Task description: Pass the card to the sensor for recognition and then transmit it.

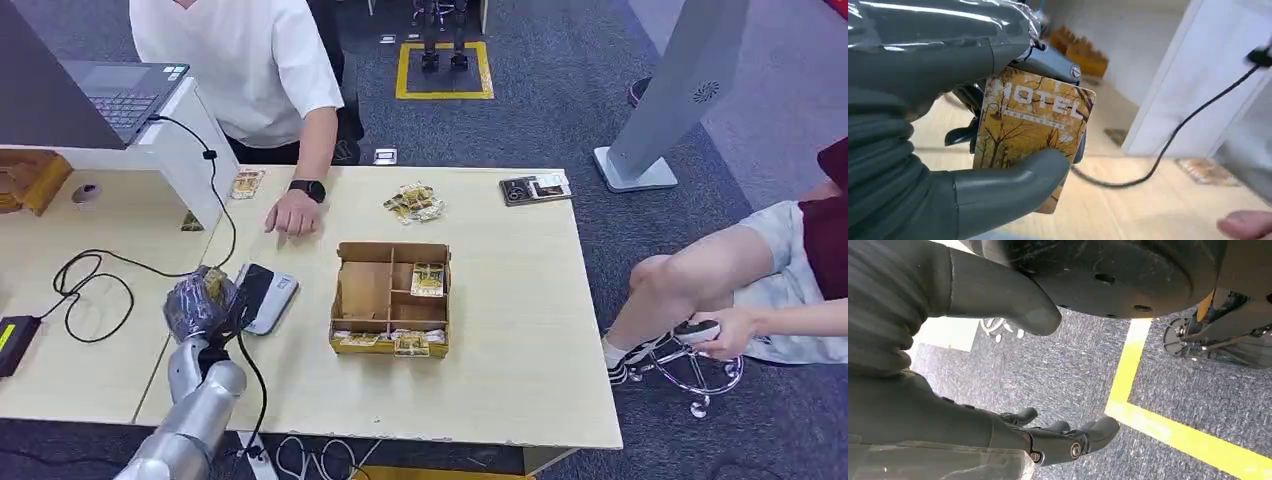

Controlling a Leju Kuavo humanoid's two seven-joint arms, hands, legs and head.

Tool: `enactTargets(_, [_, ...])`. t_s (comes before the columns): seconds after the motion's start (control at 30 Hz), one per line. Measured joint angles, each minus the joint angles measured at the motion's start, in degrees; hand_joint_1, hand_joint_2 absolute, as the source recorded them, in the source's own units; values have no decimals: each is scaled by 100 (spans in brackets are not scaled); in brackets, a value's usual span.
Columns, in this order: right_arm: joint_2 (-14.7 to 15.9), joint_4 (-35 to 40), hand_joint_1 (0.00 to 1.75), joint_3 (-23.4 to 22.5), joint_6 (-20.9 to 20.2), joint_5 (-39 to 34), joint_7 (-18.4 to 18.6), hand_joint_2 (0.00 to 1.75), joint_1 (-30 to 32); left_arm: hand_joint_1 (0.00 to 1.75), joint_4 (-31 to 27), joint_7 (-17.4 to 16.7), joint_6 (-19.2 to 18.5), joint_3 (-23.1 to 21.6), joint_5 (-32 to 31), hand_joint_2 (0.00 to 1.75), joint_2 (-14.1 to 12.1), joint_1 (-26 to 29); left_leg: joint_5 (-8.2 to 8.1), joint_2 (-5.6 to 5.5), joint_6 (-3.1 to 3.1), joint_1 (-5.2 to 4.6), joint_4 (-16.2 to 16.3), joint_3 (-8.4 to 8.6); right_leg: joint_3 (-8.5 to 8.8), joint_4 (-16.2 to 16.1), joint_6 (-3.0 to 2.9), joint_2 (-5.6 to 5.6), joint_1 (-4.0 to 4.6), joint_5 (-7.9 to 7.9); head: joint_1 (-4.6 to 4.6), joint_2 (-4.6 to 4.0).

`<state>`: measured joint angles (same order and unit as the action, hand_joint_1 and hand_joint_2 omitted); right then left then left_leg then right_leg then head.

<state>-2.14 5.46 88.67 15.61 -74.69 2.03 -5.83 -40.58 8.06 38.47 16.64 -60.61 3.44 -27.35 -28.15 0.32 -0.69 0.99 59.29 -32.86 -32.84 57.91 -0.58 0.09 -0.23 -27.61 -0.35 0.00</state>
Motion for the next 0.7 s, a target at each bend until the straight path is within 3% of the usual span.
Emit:
enactTargets(0.07, [0,0,0,0,0,27,0,175,-2,175,-401,354,0,369,-575,175,146,107,0,-2,0,0,0,-1,0,-1,0,-2,0,0,0,0])
enactTargets(0.2, [0,0,0,0,-2,35,-2,175,-2,175,-1245,1140,0,1014,-1135,175,499,283,0,1,0,0,0,-2,-2,-1,0,1,0,0,0,0])
enactTargets(0.3, [0,0,0,0,-2,37,-9,175,-2,175,-1894,1925,0,1372,-1243,175,816,361,-1,-3,1,-1,0,-3,-1,-2,0,-3,0,0,0,0])
enactTargets(0.4, [0,0,0,0,-2,33,-11,175,-2,175,-2323,2478,0,1610,-1134,175,1103,398,-1,-3,1,-1,0,-3,-1,-2,1,-4,-1,0,0,0])
enactTargets(0.47, [0,0,0,0,-2,24,-13,175,-2,175,-2466,2624,-2,1614,-960,175,1277,426,-1,-3,1,-1,1,-3,-1,-2,1,-4,-1,0,0,0])
enactTargets(0.57, [0,0,0,0,-2,22,-13,175,-2,175,-2680,2574,-2,1510,-832,175,1442,515,-1,-2,1,-1,1,-1,-1,-2,1,-2,-1,0,0,0])
enactTargets(0.7, [0,0,0,0,-2,44,-15,175,-3,175,-3081,2433,-2,1120,-1314,175,1560,666,-1,-3,1,1,1,-4,-2,-2,1,-3,0,0,0,0])
